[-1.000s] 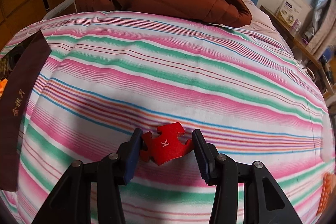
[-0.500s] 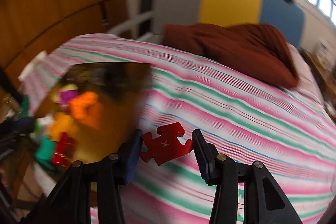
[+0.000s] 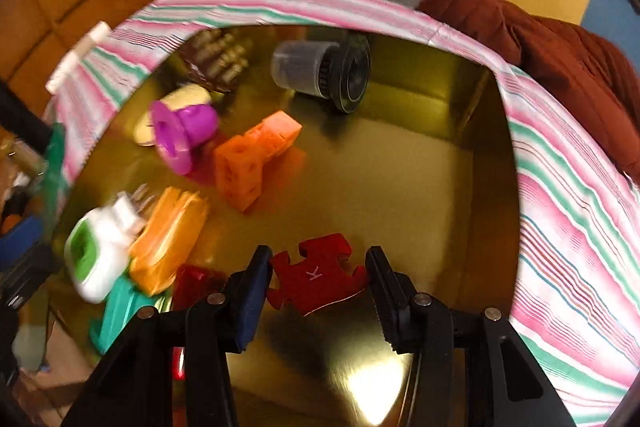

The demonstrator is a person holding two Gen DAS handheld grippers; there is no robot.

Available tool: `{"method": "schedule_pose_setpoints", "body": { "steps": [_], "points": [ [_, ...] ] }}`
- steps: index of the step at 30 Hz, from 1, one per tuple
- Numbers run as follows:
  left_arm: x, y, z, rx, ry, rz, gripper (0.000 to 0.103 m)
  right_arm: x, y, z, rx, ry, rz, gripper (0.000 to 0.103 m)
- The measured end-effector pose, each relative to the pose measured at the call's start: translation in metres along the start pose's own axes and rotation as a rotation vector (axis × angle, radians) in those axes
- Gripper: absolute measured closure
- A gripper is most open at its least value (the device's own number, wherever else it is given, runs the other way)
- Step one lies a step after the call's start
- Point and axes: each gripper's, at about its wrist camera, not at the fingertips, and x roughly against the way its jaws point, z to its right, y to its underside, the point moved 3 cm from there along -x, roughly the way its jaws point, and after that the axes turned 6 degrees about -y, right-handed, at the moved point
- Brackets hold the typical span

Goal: Organize rigid objects

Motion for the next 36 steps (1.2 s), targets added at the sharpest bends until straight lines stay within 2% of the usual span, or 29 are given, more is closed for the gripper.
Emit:
{"method": "schedule_pose_setpoints", "body": {
  "steps": [4,8,16,19,21,26,31,34,36],
  "points": [
    [-0.001,0.001,-0.004,0.004,-0.003,-0.001,0.067,-0.013,-0.009,-0.010,0.002,0.035,-0.014,0.054],
    [0.001,0.000,-0.006,0.010,-0.007,0.008,0.067,-0.020,-0.012,-0.023,0.009,0.027,-0.029,0.053],
    [0.008,0.001,-0.004,0.008,-0.016,0.019,0.067,-0.018,-0.007,-0.029,-0.021,-0.040,0.001,0.049],
    [0.012,0.000,-0.002,0.006,-0.018,0.028,0.065,-0.007,-0.008,-0.024,-0.064,-0.071,0.070,0.047],
    [0.014,0.000,-0.001,0.003,-0.022,0.036,0.065,0.003,-0.006,-0.021,-0.079,-0.075,0.118,0.040],
    [0.020,-0.001,0.003,0.001,-0.076,0.063,0.064,0.032,0.005,-0.015,-0.102,-0.044,0.242,0.028],
    [0.028,-0.002,0.008,0.002,-0.089,0.087,0.064,0.064,0.022,-0.006,-0.120,0.019,0.345,0.024],
    [0.034,-0.002,0.014,-0.010,-0.116,0.114,0.057,0.083,0.036,-0.003,-0.144,0.045,0.401,0.021],
    [0.035,-0.004,0.018,-0.016,-0.134,0.111,0.045,0.090,0.043,-0.004,-0.143,0.058,0.421,0.021]
  ]
}}
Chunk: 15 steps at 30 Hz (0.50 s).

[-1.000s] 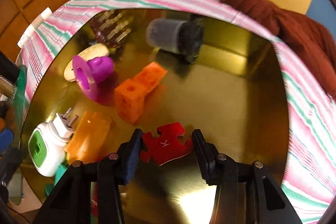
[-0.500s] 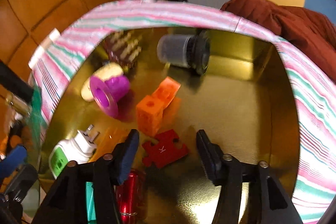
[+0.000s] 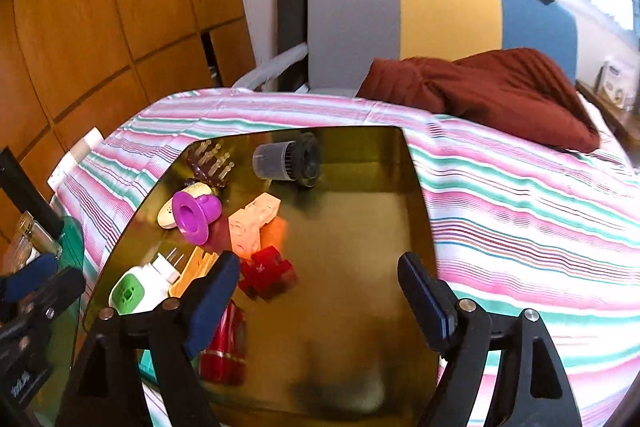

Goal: Organize rigid objects

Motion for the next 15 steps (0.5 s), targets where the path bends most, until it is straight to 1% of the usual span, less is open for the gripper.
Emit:
{"method": "schedule_pose_setpoints", "body": {
  "steps": [2,4,8,10,15],
  "points": [
    [0.002,0.000,0.003,0.007,-0.002,-0.003,0.037,0.010,0.006,0.000,0.004,0.014,0.017,0.021],
    [0.005,0.000,0.005,0.017,0.019,-0.003,0.037,0.017,0.010,-0.001,0.009,0.019,0.032,0.021],
    [0.010,0.000,0.008,0.007,-0.054,0.012,0.037,0.027,0.015,-0.002,0.015,0.022,0.047,0.021],
    [0.011,0.000,0.009,0.003,-0.070,0.007,0.037,0.030,0.016,-0.003,0.021,0.030,0.052,0.021],
    [0.016,0.002,0.007,0.016,-0.054,0.016,0.037,0.036,0.018,-0.006,0.028,0.043,0.061,0.021]
  ]
}}
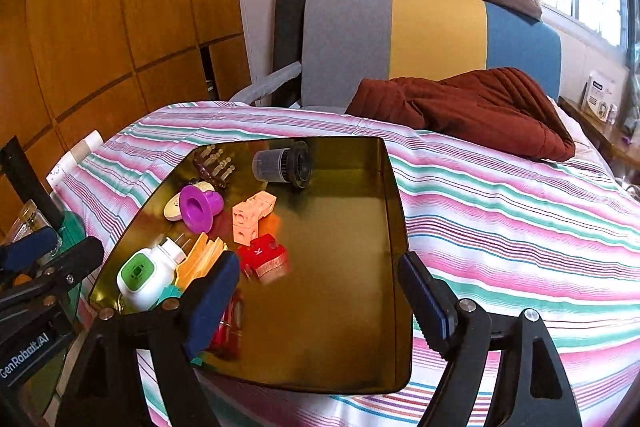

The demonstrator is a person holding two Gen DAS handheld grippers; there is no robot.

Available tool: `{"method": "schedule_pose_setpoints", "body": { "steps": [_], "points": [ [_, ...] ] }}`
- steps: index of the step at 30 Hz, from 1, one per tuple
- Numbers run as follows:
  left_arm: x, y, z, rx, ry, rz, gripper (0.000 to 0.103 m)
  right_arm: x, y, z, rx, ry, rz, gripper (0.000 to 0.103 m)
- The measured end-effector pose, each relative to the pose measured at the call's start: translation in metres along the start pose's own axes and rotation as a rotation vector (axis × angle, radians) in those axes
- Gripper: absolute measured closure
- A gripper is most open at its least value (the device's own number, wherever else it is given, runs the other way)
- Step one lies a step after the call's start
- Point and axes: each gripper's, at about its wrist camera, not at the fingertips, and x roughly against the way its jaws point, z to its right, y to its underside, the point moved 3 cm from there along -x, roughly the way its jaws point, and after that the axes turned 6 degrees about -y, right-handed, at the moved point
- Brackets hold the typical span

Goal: Organize rigid objects

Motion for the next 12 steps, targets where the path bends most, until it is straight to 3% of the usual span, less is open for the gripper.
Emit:
{"method": "schedule_pose_setpoints", "body": {
  "steps": [4,7,9,12],
  "points": [
    [0.0019,0.0005,-0.0021,0.014,0.019,0.009,0.037,0.0039,0.0005,-0.0007,0.000,-0.001,0.006,0.021],
    [0.0054,0.0009,-0.0043,0.014,0.016,0.038,0.046,0.0064,0.0004,-0.0012,0.002,0.000,0.011,0.021],
    [0.0057,0.0005,-0.0063,0.028,0.049,0.036,0.047,0.0062,0.0008,-0.0021,0.005,-0.001,0.008,0.021],
    [0.0068,-0.0011,-0.0073,0.020,0.037,0.044,0.047,0.0068,0.0007,-0.0035,0.011,0.003,0.008,0.021]
  ]
}}
